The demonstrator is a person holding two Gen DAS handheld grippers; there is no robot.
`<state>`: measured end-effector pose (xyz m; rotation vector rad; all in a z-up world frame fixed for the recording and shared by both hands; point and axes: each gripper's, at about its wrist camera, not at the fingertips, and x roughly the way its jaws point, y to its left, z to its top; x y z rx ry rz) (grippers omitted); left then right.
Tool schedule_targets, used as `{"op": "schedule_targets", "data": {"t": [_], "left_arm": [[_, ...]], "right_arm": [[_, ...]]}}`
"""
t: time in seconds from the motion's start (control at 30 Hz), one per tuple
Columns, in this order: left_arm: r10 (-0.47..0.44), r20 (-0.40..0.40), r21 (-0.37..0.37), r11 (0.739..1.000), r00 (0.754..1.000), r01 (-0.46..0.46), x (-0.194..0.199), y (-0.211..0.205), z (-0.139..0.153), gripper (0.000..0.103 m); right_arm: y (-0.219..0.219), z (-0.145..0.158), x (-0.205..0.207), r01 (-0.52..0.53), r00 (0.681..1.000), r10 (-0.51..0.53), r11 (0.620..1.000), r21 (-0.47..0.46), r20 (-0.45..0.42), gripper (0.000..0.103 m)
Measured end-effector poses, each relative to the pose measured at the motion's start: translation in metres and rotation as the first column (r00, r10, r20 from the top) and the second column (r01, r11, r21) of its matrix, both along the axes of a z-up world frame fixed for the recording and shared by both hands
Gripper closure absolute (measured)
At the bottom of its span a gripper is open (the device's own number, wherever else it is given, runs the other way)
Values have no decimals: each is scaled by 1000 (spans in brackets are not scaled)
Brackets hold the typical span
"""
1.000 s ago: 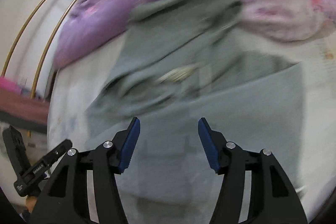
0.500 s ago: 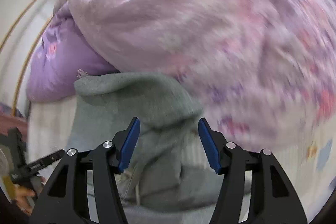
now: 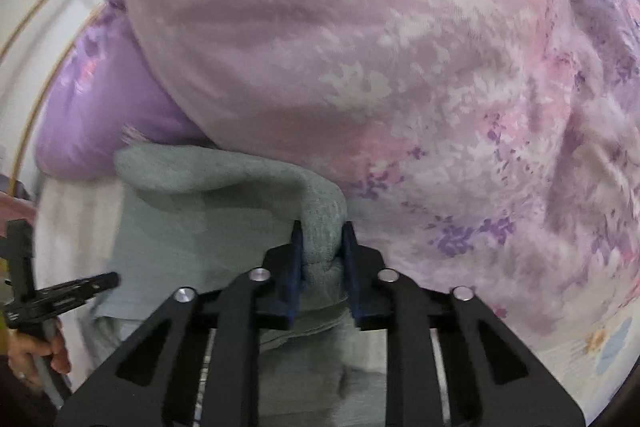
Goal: Fold large clothes
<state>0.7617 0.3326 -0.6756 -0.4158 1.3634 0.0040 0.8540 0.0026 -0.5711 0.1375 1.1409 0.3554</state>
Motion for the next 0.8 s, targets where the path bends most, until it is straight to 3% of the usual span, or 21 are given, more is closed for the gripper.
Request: {"op": "schedule_targets", "data": {"t": [0.07, 0.2, 0.4, 0.53, 0.67, 0.73, 0.8], "left_arm": [[-3, 54, 2, 1000, 999, 3, -5, 0, 14, 99], [18, 181, -89, 996, 983, -2, -32, 6, 49, 99], [-8, 260, -79, 996, 966, 30, -91, 13, 76, 99], [-49, 241, -94, 993, 969, 73, -157, 1, 64, 99], [-64, 161, -139, 986, 985, 86, -202, -8, 46, 97], [-62, 140, -164, 983, 988, 85, -225, -16, 42, 89], [-26, 121, -178, 983, 992, 48, -243, -21, 46, 62]], "right_arm": [[-6, 13, -15, -5, 1000, 3, 998, 56, 31, 89], [-19, 43, -56, -33, 996, 16, 980, 195, 84, 89], [-49, 76, -150, -71, 994, 41, 945, 321, 99, 90], [-75, 57, -218, -17, 999, 25, 938, 345, -20, 90], [-96, 10, -283, 76, 985, -37, 969, 233, -167, 89], [-112, -19, -304, 179, 952, -112, 959, 220, -285, 84], [-118, -26, -312, 230, 931, -159, 955, 188, -330, 81]]}}
